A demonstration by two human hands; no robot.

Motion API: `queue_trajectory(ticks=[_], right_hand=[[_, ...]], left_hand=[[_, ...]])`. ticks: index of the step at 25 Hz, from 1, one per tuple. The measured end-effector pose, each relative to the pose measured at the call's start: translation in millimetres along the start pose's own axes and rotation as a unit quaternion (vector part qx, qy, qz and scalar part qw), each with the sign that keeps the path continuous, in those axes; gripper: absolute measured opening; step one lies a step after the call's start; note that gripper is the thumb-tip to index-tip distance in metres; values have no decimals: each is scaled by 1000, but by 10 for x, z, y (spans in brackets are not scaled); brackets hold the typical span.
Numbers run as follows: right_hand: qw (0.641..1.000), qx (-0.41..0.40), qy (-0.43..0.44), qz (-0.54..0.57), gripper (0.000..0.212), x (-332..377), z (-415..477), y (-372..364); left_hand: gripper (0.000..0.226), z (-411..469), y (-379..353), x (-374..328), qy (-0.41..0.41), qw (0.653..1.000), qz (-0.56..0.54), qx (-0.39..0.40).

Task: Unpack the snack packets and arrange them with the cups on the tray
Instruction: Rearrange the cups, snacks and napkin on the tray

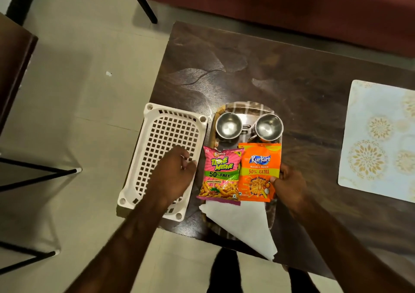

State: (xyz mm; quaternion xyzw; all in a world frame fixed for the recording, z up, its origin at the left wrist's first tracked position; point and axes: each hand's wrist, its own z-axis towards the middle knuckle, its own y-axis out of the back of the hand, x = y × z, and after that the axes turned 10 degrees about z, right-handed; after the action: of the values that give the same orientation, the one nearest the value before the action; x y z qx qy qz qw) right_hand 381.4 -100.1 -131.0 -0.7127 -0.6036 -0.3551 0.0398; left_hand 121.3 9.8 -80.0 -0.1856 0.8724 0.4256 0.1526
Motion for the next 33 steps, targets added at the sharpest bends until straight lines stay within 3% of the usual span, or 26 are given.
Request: queue_trajectory(ticks=[2, 7, 10, 14, 18, 21, 24, 30, 32, 33], right_hand=[[1000, 0, -4, -19, 36, 39, -34, 15], [993, -41, 46, -100, 43, 94, -175, 127], [989, -72, 48, -124, 39, 114, -198, 196], [991, -134, 24, -11, 24, 136, -335, 162], [984, -140, -30, 109, 29, 159, -416, 70], [986, -75, -42, 143, 28, 201, -445, -140], [995, 6, -6, 97, 26, 327, -490, -506], [986, 158, 27, 46, 30, 494, -626, -1146], [986, 143, 71, -45, 27, 454, -636, -1146], [987, 91, 103, -86, 27, 419, -648, -1084]], left_hand=[[30, -28, -230, -194, -11, 998, -6, 59], [41, 9, -549, -335, -5, 998, 41, 42], [35, 25, -572, -353, 2, 999, 7, 42], [34, -44, -455, -365, 15, 991, -91, 97], [26, -58, -94, -207, 43, 975, -116, 182], [32, -44, 242, 78, 83, 982, -116, 126], [32, 8, 520, 426, 131, 988, -73, 41], [48, 47, 577, 737, 181, 981, 59, 43], [64, 17, 555, 683, 151, 977, 150, -27], [66, -11, 534, 614, 111, 973, 183, -82]])
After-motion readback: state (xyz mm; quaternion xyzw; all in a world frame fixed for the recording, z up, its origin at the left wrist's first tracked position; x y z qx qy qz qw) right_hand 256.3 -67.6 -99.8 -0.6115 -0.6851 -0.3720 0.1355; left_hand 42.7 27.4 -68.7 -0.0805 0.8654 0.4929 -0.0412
